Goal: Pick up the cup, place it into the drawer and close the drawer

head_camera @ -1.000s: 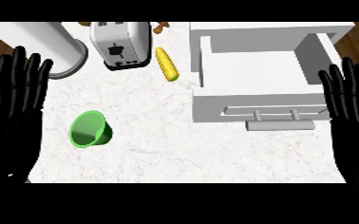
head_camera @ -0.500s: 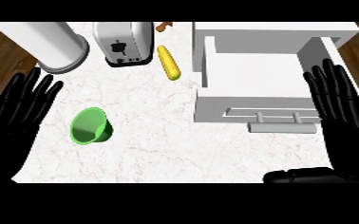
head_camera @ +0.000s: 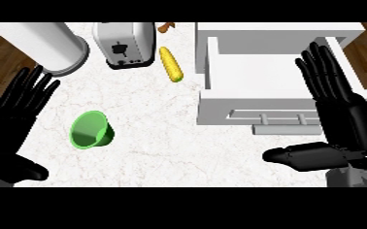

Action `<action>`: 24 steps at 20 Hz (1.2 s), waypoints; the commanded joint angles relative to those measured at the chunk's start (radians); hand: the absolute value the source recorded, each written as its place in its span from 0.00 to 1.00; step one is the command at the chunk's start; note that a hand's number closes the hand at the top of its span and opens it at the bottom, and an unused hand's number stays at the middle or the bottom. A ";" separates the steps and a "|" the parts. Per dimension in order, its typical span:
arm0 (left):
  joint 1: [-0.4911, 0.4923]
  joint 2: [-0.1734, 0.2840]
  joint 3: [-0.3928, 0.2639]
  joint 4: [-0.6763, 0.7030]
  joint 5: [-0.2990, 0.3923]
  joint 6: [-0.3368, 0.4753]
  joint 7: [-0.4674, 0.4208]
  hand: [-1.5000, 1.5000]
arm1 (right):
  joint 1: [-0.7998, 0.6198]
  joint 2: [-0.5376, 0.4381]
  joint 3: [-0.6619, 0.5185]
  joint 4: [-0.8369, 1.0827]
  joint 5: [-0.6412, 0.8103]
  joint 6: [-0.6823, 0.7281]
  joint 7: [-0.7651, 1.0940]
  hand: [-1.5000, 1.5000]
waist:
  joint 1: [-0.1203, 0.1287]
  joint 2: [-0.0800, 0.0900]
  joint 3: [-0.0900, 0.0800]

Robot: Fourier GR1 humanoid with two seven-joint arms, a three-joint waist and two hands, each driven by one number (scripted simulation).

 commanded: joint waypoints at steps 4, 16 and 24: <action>-0.045 0.007 0.023 0.271 -0.142 -0.104 -0.157 0.00 | -0.065 0.011 -0.002 0.064 0.022 0.007 -0.007 0.00 | -0.002 -0.001 0.000; -0.119 0.060 0.036 0.801 -0.445 -0.128 -0.592 0.00 | -0.126 -0.014 -0.051 0.102 0.002 0.034 -0.010 0.00 | -0.009 0.003 -0.002; -0.277 0.041 -0.004 1.139 -0.571 -0.041 -0.797 0.00 | -0.149 0.006 -0.035 0.102 0.039 0.011 0.012 0.00 | -0.009 0.002 -0.001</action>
